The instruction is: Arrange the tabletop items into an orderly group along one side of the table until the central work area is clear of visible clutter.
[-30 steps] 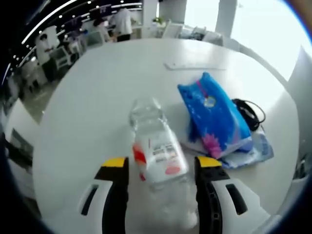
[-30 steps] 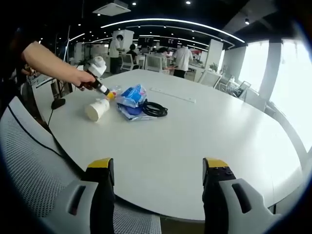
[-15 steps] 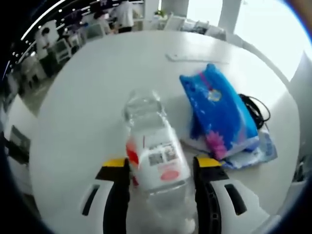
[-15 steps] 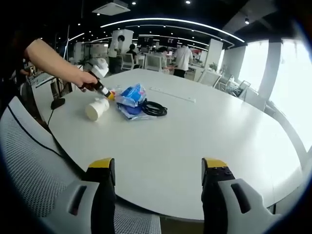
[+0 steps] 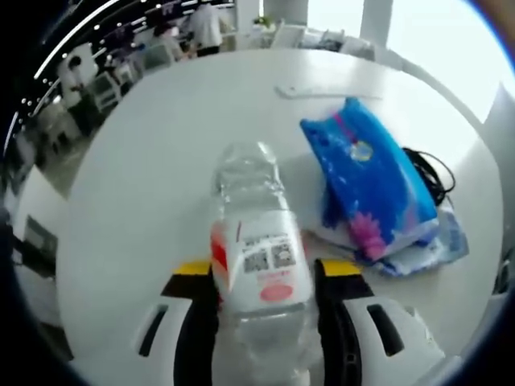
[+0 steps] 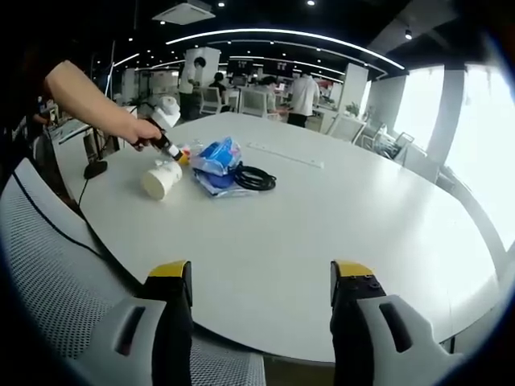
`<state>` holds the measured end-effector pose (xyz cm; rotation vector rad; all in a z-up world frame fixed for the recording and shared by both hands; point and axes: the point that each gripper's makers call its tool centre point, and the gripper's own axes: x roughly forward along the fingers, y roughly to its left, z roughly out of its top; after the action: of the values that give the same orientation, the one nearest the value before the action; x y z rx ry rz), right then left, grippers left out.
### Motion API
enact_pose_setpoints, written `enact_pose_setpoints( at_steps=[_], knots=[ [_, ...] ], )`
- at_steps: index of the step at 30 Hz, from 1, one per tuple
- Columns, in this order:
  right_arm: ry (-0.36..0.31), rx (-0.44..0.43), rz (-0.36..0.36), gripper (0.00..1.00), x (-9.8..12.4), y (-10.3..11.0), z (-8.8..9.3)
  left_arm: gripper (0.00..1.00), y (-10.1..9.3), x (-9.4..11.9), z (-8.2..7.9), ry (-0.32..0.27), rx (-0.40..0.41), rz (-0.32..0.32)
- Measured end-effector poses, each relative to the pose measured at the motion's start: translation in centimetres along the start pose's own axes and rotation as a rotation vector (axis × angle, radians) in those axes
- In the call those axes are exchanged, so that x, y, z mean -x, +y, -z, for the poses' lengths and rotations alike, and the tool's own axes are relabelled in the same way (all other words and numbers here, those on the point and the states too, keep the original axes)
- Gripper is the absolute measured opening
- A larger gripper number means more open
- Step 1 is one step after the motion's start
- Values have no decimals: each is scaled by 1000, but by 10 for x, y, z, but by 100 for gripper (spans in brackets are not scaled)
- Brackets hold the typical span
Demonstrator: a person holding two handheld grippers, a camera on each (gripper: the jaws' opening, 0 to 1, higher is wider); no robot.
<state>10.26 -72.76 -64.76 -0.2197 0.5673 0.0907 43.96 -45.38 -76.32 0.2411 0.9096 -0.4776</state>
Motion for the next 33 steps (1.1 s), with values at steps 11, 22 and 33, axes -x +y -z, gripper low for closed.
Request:
enact_pose_setpoints(
  at_steps=[11, 22, 33],
  knots=[
    [0, 3, 3, 69, 0, -1, 0, 38, 2, 3, 2, 48, -57, 48],
    [-4, 5, 8, 70, 0, -2, -1, 36, 5, 6, 4, 74, -107, 98],
    [-10, 8, 11, 70, 1, -2, -2, 37, 13, 22, 1, 45, -155, 98]
  ],
)
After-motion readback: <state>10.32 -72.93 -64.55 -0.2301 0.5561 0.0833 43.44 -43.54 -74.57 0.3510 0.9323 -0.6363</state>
